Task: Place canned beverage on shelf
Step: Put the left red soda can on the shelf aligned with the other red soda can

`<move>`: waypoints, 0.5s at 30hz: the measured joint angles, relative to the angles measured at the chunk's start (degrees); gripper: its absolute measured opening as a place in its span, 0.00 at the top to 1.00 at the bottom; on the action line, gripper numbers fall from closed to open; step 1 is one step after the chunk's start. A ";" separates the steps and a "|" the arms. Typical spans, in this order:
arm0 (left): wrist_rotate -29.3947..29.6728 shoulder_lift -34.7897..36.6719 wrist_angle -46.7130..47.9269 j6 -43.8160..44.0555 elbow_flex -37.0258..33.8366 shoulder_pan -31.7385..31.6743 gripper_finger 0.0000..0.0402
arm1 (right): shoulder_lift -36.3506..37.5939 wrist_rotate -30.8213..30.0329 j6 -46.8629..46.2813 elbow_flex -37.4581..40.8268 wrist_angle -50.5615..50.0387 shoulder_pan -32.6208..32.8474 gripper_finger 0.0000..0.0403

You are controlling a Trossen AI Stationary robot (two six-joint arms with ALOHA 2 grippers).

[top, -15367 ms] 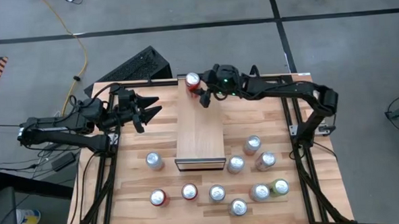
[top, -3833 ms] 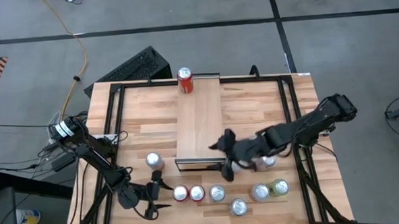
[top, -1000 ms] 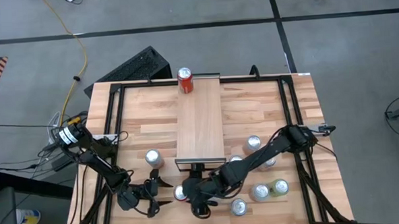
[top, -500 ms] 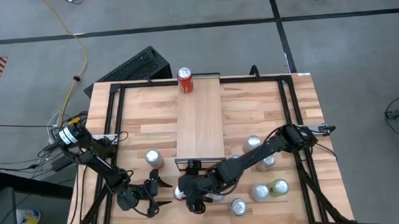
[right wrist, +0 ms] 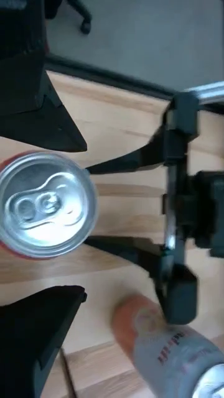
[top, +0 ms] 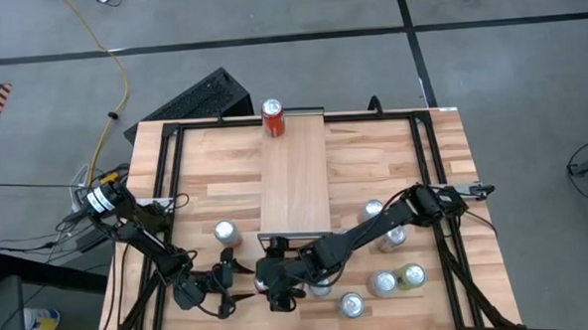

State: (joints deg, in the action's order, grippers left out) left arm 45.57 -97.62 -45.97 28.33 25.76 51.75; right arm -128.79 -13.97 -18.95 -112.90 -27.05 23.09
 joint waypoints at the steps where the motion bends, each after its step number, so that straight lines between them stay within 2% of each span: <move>1: 0.03 0.00 -0.03 0.08 0.00 0.00 0.31 | 0.00 0.28 -0.05 0.00 0.45 0.02 0.15; 8: 1.01 0.00 0.28 0.61 0.00 0.00 0.31 | 1.09 0.38 -3.41 -0.11 -3.15 0.57 0.15; 12: 1.30 0.00 0.32 0.47 0.00 0.00 0.31 | 1.20 -0.16 -4.83 -4.96 -12.65 1.87 0.15; 15: 1.33 0.00 0.58 0.71 0.00 -0.02 0.31 | 1.36 -1.49 -5.04 -7.23 -15.13 3.02 0.16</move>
State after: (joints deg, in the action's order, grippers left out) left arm 46.89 -97.62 -45.39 29.04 25.76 51.72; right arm -127.44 -15.46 -23.99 -120.13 -42.19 26.12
